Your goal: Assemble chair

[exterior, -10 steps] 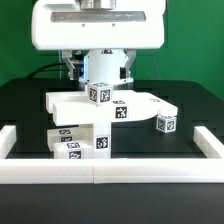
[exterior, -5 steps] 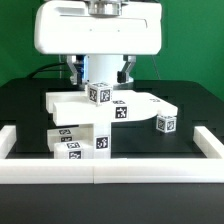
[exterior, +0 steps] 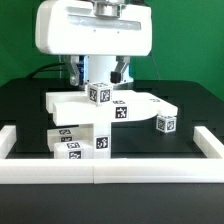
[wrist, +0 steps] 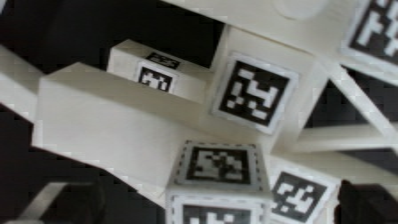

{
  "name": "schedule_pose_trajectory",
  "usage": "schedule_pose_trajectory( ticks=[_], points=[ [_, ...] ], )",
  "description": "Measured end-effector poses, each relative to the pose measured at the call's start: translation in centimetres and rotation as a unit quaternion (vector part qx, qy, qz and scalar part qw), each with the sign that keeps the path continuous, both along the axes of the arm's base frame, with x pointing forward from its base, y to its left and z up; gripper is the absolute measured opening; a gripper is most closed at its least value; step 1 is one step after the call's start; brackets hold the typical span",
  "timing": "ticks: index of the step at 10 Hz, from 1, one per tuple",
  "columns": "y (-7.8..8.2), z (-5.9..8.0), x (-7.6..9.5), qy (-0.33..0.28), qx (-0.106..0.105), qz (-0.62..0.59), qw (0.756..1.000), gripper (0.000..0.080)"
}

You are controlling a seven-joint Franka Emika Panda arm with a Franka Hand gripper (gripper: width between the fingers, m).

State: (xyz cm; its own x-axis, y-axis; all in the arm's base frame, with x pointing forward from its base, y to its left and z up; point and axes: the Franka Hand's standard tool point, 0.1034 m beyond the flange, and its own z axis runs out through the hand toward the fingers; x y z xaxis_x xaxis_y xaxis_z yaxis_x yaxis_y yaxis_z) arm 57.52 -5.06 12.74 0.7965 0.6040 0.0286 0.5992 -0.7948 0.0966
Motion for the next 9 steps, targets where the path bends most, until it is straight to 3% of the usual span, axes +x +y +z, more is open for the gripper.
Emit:
schedule_pose_trajectory(
  ticks=[6, 8, 9],
  points=[
    [0.31, -0.61, 0.67, 0.0, -0.002, -0.03, 1.0, 0.0648],
    [0.24, -0.62, 0.65, 0.0, -0.002, -0.031, 1.0, 0.0382],
    [0.22, -0.64, 0.63, 0.0, -0.002, -0.033, 0.999, 0.0382]
  ],
)
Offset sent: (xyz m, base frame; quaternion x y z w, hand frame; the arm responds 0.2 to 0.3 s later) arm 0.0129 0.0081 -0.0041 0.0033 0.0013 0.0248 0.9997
